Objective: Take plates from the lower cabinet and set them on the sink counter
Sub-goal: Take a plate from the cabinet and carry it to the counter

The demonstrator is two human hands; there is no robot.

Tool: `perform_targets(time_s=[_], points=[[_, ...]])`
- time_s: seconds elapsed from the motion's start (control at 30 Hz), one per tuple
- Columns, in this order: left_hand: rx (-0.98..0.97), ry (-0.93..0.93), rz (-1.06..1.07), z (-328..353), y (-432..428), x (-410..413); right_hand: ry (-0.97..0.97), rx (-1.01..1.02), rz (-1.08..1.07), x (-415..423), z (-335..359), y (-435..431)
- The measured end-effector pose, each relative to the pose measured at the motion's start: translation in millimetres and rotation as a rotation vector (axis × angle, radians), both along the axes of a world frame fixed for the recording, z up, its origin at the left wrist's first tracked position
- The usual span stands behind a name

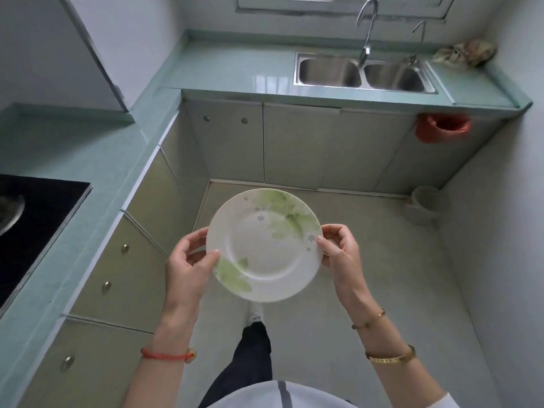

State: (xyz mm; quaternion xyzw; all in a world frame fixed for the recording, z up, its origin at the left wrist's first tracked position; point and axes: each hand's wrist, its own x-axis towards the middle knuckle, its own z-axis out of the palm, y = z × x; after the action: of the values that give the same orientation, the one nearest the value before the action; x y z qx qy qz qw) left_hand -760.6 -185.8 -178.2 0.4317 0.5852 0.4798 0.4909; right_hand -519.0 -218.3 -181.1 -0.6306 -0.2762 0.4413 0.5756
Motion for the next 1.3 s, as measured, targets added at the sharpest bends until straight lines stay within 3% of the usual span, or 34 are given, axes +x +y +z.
perform_targets(time_s=[0.63, 1.3], points=[[-0.007, 0.003, -0.096, 17, 335, 47, -0.046, 0.011, -0.096, 41, 4, 316], [0.022, -0.014, 0.184, 29, 640, 104, -0.089, 0.030, 0.204, 107, 17, 687]])
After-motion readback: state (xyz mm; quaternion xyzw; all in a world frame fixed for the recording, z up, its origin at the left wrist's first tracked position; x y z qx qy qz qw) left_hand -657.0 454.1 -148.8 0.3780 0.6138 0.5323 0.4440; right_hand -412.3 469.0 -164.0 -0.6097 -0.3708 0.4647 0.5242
